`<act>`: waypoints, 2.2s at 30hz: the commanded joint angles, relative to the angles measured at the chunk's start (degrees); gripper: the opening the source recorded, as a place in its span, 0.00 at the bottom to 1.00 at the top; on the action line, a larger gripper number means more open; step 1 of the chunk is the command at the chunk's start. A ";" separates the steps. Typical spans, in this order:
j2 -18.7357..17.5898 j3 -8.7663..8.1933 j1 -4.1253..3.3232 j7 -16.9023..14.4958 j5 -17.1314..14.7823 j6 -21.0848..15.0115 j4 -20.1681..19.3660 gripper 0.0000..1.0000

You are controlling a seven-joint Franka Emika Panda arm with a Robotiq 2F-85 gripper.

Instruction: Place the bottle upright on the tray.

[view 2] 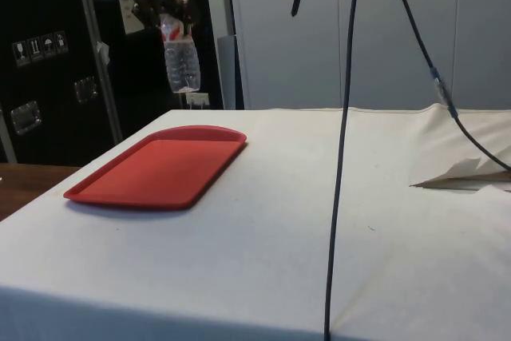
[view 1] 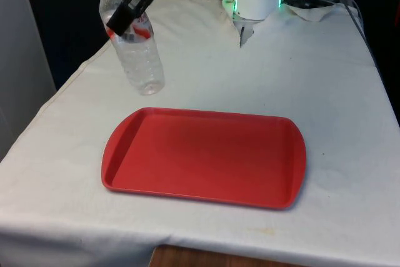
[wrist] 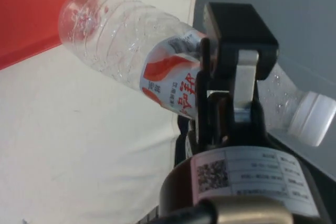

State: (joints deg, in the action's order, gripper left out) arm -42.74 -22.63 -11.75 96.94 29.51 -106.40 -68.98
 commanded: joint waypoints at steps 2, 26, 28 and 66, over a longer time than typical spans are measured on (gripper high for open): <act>-0.40 0.00 -0.34 1.83 0.74 -0.23 0.06 0.00; -2.75 3.04 -1.20 10.83 6.65 1.38 -0.06 0.00; -3.44 3.44 -1.55 12.72 7.56 1.83 0.29 0.00; -6.07 6.93 -1.72 20.00 11.46 2.69 0.17 0.00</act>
State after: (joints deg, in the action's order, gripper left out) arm -48.59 -15.70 -13.46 116.65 40.97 -103.42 -69.04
